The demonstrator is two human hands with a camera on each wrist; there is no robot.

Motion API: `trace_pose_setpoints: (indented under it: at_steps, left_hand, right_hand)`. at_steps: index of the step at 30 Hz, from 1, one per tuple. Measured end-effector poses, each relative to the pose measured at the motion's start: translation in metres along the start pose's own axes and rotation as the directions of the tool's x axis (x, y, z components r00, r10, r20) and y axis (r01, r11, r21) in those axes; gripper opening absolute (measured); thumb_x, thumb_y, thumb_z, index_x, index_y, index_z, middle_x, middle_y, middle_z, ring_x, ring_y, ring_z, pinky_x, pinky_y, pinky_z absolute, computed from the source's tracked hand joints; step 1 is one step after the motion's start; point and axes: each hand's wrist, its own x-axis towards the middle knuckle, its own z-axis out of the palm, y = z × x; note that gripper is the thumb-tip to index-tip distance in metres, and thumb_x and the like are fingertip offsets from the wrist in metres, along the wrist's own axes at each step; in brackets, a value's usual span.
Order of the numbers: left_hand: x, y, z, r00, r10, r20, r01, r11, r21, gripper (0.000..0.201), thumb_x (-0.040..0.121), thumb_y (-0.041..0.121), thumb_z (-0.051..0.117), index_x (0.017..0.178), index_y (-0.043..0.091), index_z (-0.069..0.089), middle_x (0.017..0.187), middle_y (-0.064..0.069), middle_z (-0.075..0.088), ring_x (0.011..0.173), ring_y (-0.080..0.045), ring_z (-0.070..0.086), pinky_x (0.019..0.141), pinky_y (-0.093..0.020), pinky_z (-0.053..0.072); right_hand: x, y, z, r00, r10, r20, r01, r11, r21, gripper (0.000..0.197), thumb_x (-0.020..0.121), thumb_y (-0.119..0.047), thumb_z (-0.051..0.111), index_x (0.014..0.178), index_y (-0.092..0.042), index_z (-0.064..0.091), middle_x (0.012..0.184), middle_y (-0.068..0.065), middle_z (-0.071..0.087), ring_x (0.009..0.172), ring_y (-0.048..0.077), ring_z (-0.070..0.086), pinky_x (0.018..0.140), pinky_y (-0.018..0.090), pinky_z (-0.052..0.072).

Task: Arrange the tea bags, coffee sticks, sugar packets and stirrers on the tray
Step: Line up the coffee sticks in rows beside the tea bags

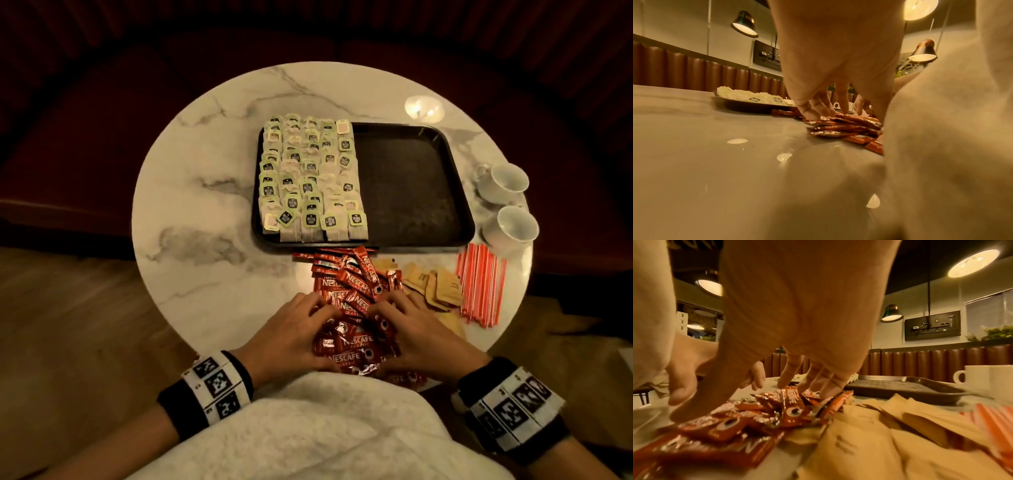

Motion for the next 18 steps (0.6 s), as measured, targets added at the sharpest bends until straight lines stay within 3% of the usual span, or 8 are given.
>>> trace_pose_setpoints:
  at_steps: [4, 8, 13, 15, 18]
  left_hand:
    - [0.002, 0.005, 0.010, 0.999, 0.034, 0.024, -0.037, 0.993, 0.116, 0.087, 0.074, 0.073, 0.062, 0.142, 0.027, 0.034, 0.138, 0.003, 0.037, 0.120, -0.010, 0.033, 0.105, -0.029, 0.034]
    - [0.007, 0.006, 0.014, 0.999, 0.030, 0.045, -0.038, 0.983, 0.182, 0.090, 0.074, 0.070, 0.064, 0.145, 0.025, 0.030, 0.140, 0.002, 0.035, 0.122, -0.014, 0.033, 0.105, -0.030, 0.033]
    - [0.008, -0.002, 0.014, 1.000, 0.005, 0.007, -0.005, 0.997, 0.079, 0.084, 0.075, 0.058, 0.071, 0.143, 0.025, 0.032, 0.139, 0.004, 0.035, 0.124, -0.011, 0.033, 0.109, -0.032, 0.037]
    - [0.008, -0.005, 0.012, 1.000, -0.014, -0.006, 0.014, 1.000, 0.006, 0.082, 0.076, 0.052, 0.074, 0.141, 0.024, 0.035, 0.138, 0.003, 0.033, 0.124, -0.011, 0.035, 0.107, -0.030, 0.041]
    - [0.010, -0.012, 0.008, 0.999, -0.036, -0.024, 0.035, 0.996, -0.078, 0.084, 0.074, 0.047, 0.079, 0.140, 0.020, 0.036, 0.137, 0.003, 0.032, 0.124, -0.010, 0.036, 0.105, -0.026, 0.042]
  right_hand:
    - [-0.016, 0.009, 0.012, 0.999, -0.014, 0.044, 0.018, 0.997, -0.081, 0.074, 0.076, -0.058, 0.072, 0.137, -0.036, 0.037, 0.147, -0.009, 0.022, 0.129, 0.011, 0.014, 0.112, 0.033, 0.026]
    - [-0.019, 0.012, 0.021, 0.998, 0.000, 0.061, 0.008, 0.991, -0.133, 0.069, 0.083, -0.055, 0.066, 0.142, -0.034, 0.037, 0.151, -0.006, 0.022, 0.135, 0.015, 0.014, 0.114, 0.033, 0.020]
    - [-0.010, 0.007, 0.023, 0.996, -0.063, -0.065, 0.062, 0.998, -0.016, 0.048, 0.086, -0.045, 0.068, 0.128, -0.026, 0.056, 0.138, -0.004, 0.043, 0.119, 0.009, 0.031, 0.105, 0.029, 0.032]
    - [-0.007, 0.002, 0.025, 0.990, -0.061, -0.124, 0.066, 0.997, 0.037, 0.050, 0.085, -0.040, 0.071, 0.128, -0.023, 0.053, 0.136, -0.003, 0.044, 0.115, 0.003, 0.028, 0.107, 0.030, 0.035]
    - [0.001, -0.004, 0.028, 0.988, -0.068, -0.136, 0.071, 0.997, 0.015, 0.070, 0.083, -0.042, 0.071, 0.143, -0.026, 0.039, 0.147, -0.006, 0.034, 0.128, 0.007, 0.028, 0.110, 0.024, 0.025]
